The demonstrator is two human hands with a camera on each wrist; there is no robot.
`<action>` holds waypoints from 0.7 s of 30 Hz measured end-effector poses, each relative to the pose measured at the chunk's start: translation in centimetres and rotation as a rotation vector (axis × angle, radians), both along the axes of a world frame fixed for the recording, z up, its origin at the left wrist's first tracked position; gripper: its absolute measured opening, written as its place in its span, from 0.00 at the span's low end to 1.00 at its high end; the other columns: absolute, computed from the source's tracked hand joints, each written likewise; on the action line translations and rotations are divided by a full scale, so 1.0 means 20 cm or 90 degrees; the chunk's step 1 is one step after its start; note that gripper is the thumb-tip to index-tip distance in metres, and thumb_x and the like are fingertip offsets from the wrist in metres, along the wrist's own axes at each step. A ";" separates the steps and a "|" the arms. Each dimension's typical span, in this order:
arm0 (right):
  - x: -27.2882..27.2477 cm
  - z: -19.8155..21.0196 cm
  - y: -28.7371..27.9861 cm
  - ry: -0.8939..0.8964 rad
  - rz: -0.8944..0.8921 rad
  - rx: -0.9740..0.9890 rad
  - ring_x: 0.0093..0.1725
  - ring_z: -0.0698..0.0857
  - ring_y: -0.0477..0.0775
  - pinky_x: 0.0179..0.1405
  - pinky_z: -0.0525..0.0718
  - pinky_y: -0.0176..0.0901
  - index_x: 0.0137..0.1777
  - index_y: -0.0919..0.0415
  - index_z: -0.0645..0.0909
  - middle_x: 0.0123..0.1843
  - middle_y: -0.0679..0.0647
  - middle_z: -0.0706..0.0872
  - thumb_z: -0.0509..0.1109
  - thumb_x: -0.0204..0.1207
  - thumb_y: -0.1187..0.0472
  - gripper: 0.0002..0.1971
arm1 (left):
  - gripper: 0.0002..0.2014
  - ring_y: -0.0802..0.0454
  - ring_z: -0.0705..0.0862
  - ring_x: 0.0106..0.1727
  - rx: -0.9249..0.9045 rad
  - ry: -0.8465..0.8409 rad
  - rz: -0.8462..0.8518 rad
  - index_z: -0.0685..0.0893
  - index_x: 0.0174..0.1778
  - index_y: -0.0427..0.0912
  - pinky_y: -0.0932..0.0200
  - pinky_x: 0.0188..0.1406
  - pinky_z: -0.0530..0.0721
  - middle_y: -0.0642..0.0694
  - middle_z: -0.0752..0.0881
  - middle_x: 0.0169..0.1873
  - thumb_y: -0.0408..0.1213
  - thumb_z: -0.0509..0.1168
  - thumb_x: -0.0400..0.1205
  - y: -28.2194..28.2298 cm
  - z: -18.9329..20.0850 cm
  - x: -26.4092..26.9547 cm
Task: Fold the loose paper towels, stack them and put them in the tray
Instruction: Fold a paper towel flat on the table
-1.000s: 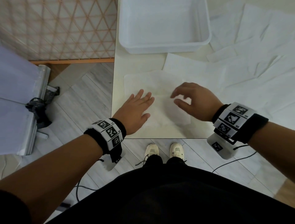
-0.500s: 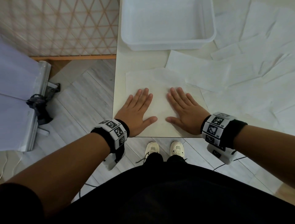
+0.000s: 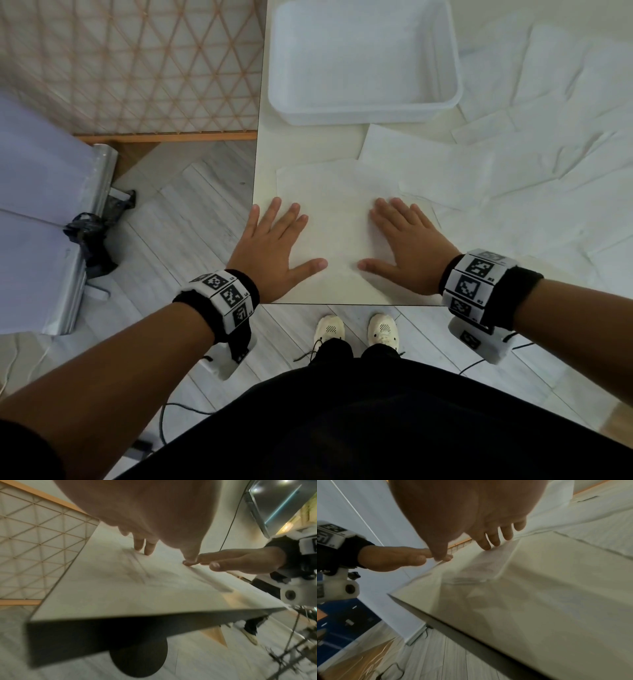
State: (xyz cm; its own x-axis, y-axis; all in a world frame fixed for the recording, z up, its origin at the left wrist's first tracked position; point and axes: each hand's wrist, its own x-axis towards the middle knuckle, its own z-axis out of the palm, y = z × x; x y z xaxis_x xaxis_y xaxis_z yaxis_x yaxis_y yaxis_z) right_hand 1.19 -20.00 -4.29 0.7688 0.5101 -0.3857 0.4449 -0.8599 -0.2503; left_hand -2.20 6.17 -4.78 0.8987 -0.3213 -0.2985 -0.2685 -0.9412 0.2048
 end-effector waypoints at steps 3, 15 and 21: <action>0.06 0.05 0.07 -0.058 -0.085 0.108 0.73 0.69 0.59 0.72 0.67 0.53 0.73 0.59 0.72 0.73 0.55 0.73 0.55 0.75 0.31 0.37 | 0.30 0.47 0.54 0.84 -0.158 -0.058 0.094 0.80 0.66 0.44 0.46 0.83 0.42 0.46 0.71 0.78 0.64 0.52 0.81 -0.02 0.05 0.09; 0.16 0.06 0.18 0.017 -0.123 0.112 0.59 0.76 0.57 0.56 0.72 0.48 0.59 0.54 0.81 0.57 0.52 0.80 0.72 0.74 0.51 0.15 | 0.37 0.40 0.69 0.74 -0.120 0.042 0.104 0.53 0.84 0.48 0.45 0.72 0.69 0.42 0.71 0.75 0.40 0.65 0.82 -0.11 0.06 0.54; 0.17 0.11 0.10 0.064 -0.158 0.199 0.48 0.79 0.51 0.51 0.74 0.43 0.52 0.56 0.84 0.51 0.50 0.82 0.70 0.77 0.52 0.09 | 0.18 0.42 0.74 0.64 -0.041 -0.025 0.082 0.80 0.66 0.51 0.47 0.63 0.65 0.46 0.81 0.58 0.44 0.67 0.79 -0.14 0.09 0.54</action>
State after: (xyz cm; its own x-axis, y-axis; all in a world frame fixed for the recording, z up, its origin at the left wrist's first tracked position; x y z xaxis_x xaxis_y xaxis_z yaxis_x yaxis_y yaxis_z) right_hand 4.63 -17.97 -2.07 0.8498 0.4179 -0.3213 0.1928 -0.8137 -0.5484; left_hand 8.67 3.40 -2.98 0.9442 -0.2203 -0.2451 -0.1557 -0.9537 0.2573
